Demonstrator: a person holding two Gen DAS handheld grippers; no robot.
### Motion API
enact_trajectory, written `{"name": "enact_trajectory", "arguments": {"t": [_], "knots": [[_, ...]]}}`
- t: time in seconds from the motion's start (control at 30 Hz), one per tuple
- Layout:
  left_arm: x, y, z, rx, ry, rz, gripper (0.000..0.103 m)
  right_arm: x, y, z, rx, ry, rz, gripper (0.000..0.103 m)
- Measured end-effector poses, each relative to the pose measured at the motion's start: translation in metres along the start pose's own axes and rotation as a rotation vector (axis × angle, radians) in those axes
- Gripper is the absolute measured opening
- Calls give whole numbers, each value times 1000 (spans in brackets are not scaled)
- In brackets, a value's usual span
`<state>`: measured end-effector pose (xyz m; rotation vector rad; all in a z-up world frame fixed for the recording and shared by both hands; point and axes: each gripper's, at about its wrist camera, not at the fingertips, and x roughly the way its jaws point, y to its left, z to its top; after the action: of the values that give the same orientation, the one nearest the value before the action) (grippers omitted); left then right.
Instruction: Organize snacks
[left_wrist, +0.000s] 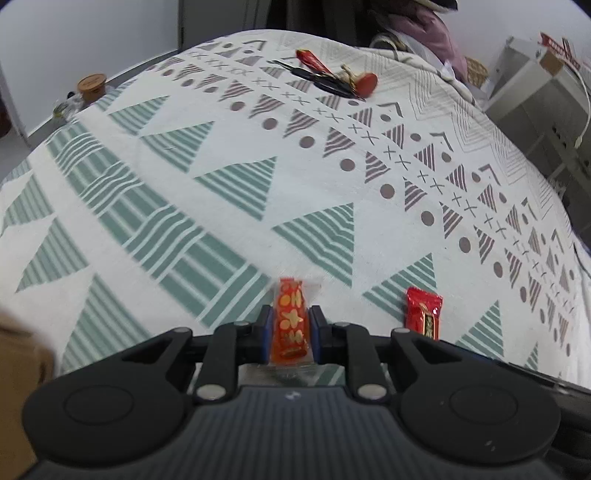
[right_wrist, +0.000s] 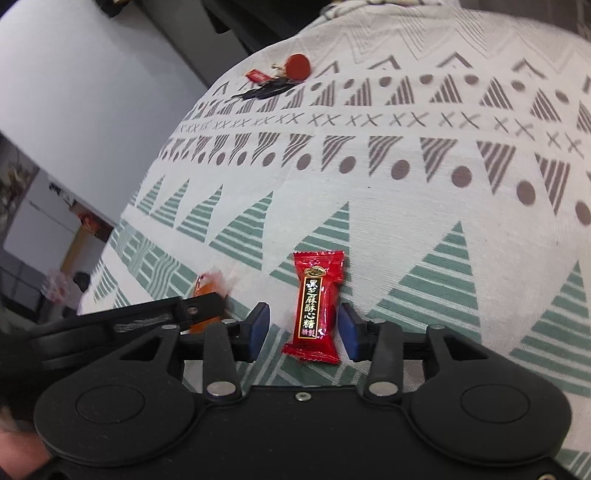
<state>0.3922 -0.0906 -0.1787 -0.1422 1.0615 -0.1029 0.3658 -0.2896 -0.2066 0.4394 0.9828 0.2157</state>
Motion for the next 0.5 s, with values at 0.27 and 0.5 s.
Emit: {"name": "enact_trajectory", "arguments": {"t": [0.27,0.5], "knots": [[-43,22,-20,-70,-8,-12,4,-8,6,-4,12,25,34,20],[-53,28,-29,-53,-28,-19,9,-28,24,-11,-13,0,34,20]]}}
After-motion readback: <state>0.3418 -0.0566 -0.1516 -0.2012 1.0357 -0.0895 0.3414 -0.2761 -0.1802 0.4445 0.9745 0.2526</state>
